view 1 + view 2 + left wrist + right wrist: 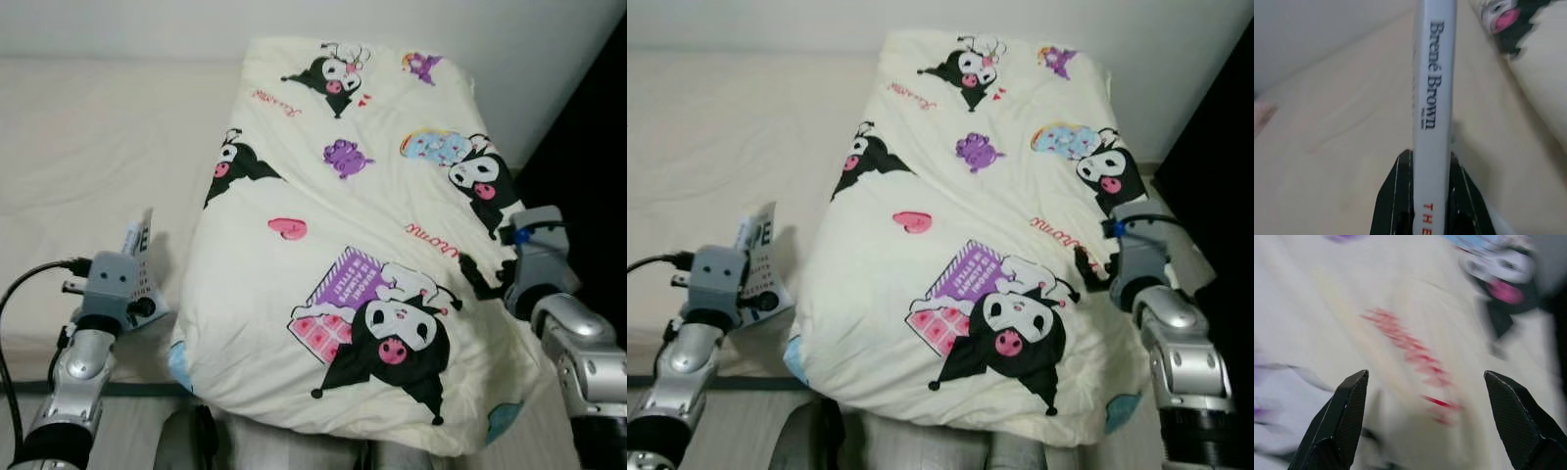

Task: Clean up the room

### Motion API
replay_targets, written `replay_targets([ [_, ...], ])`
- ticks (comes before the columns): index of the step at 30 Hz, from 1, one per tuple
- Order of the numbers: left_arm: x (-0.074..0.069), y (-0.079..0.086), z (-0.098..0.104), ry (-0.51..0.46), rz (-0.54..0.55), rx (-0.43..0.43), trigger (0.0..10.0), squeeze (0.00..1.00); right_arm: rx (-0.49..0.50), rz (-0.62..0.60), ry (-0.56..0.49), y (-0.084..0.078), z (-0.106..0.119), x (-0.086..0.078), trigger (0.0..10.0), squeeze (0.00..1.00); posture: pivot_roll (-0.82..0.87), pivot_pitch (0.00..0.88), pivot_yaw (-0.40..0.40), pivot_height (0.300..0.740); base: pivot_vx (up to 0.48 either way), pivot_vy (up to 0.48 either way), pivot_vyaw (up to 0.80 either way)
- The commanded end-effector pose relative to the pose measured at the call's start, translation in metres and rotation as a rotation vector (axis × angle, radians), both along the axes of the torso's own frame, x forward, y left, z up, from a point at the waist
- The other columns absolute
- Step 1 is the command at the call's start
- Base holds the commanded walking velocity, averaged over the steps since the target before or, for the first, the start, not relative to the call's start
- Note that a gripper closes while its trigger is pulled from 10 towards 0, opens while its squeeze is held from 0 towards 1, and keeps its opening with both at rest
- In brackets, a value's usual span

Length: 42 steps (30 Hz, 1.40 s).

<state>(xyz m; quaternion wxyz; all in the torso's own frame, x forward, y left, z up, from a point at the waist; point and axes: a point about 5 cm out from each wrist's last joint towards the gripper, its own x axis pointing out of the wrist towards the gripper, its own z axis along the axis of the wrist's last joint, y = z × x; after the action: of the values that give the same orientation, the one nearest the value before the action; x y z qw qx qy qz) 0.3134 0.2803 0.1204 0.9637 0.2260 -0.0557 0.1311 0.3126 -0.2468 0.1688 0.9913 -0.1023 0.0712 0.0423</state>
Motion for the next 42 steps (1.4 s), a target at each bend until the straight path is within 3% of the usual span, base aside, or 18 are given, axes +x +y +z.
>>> replay_targets([
  [1,-0.002,0.015,0.012,-0.035,0.065,0.036,10.0,0.0,0.009,0.068,-0.004,0.014,-0.003,0.001,10.0,0.0,-0.1,0.201,-0.042,0.561,0.0,0.0,0.8],
  [3,-0.002,0.03,0.033,-0.095,0.161,0.086,10.0,0.0,0.039,0.268,-0.02,0.061,-0.01,0.006,10.0,0.0,-0.08,0.197,-0.047,0.561,0.0,0.0,0.8],
  [4,-0.002,0.03,0.033,-0.095,0.161,0.086,10.0,0.0,0.039,0.268,-0.02,0.061,-0.01,0.006,10.0,0.0,-0.08,0.197,-0.047,0.561,0.0,0.0,0.8],
  [6,-0.002,0.034,0.039,-0.111,0.188,0.104,10.0,0.0,0.056,0.421,-0.028,0.098,-0.015,0.009,10.0,0.0,-0.07,0.196,-0.051,0.561,0.0,0.0,0.8],
  [7,-0.002,0.034,0.039,-0.111,0.188,0.104,10.0,0.0,0.056,0.421,-0.028,0.098,-0.015,0.009,10.0,0.0,-0.07,0.196,-0.051,0.561,0.0,0.0,0.8],
  [10,-0.006,0.03,0.027,-0.078,0.179,0.1,10.0,0.0,0.03,0.526,-0.013,0.125,-0.023,0.014,10.0,0.0,-0.06,0.196,-0.051,0.561,0.0,0.0,0.8],
  [13,-0.01,0.025,0.013,-0.043,0.171,0.083,10.0,0.0,-0.026,0.555,0.001,0.134,-0.029,0.015,10.0,0.0,-0.05,0.199,-0.054,0.561,0.0,0.0,0.8],
  [15,-0.011,0.023,0.009,-0.03,0.169,0.078,10.0,0.0,-0.04,0.56,0.004,0.136,-0.031,0.016,10.0,0.0,-0.05,0.199,-0.054,0.561,0.0,0.0,0.8],
  [22,-0.016,0.001,-0.035,0.116,0.108,-0.061,10.0,0.0,-0.039,0.482,0.049,0.135,-0.048,0.019,10.0,0.0,-0.06,0.201,-0.049,0.561,0.0,0.0,0.11],
  [23,-0.016,0.001,-0.035,0.116,0.108,-0.061,10.0,0.0,-0.039,0.482,0.049,0.135,-0.048,0.019,10.0,0.0,-0.06,0.201,-0.049,0.561,0.0,0.0,0.0],
  [27,-0.024,-0.015,-0.068,0.247,0.073,-0.101,10.0,0.0,-0.09,0.486,0.095,0.13,-0.072,0.011,10.0,0.0,-0.06,0.203,-0.043,0.561,0.0,0.0,0.0],
  [31,-0.031,-0.019,-0.08,0.296,0.069,-0.102,10.0,0.0,-0.094,0.48,0.105,0.129,-0.078,0.009,10.0,0.0,-0.07,0.203,-0.044,0.561,0.0,0.0,0.3],
  [34,-0.048,-0.02,-0.103,0.387,0.08,-0.109,10.0,0.0,-0.151,0.49,0.103,0.128,-0.085,0.008,10.0,0.0,-0.06,0.212,-0.041,0.561,0.0,0.0,0.0],
  [40,-0.072,-0.017,-0.126,0.493,0.093,-0.098,10.0,0.0,-0.184,0.523,0.09,0.133,-0.089,0.009,10.0,0.0,-0.04,0.224,-0.036,0.561,0.0,0.0,0.0],
  [42,-0.088,-0.014,-0.139,0.556,0.107,-0.095,10.0,0.0,-0.189,0.548,0.082,0.14,-0.088,0.012,10.0,0.0,-0.03,0.241,-0.031,0.561,0.0,0.0,0.53],
])
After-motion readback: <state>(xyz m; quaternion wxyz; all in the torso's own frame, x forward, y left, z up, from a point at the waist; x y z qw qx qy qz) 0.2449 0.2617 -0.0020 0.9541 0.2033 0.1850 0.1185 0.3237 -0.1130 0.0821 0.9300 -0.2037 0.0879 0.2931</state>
